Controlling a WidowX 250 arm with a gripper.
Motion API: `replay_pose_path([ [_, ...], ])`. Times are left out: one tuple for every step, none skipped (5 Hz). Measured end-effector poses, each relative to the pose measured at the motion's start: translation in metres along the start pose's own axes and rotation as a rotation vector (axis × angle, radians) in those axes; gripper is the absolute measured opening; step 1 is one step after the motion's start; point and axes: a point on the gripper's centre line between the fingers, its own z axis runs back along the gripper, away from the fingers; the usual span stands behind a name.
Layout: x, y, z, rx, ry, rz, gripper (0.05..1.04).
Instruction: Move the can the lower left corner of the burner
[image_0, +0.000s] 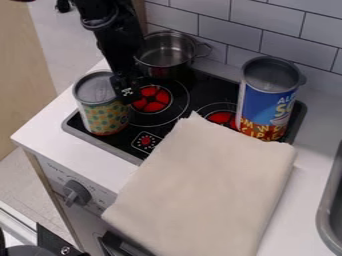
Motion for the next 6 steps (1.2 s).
replay_pose_path([
  [-0.006,0.001,0.001,-0.010,0.011,0.001,0.997],
  [-0.010,0.001,0.001,-0.014,0.021,0.009,0.997],
  [-0.017,0.004,0.003,-0.021,0.026,0.020,0.997],
  [-0.017,0.005,0.005,-0.022,0.030,0.029,0.997],
  [-0.003,0.010,0.012,-0.012,0.013,0.061,0.997],
  [0.020,0.011,0.018,0.002,-0.019,0.090,0.997],
])
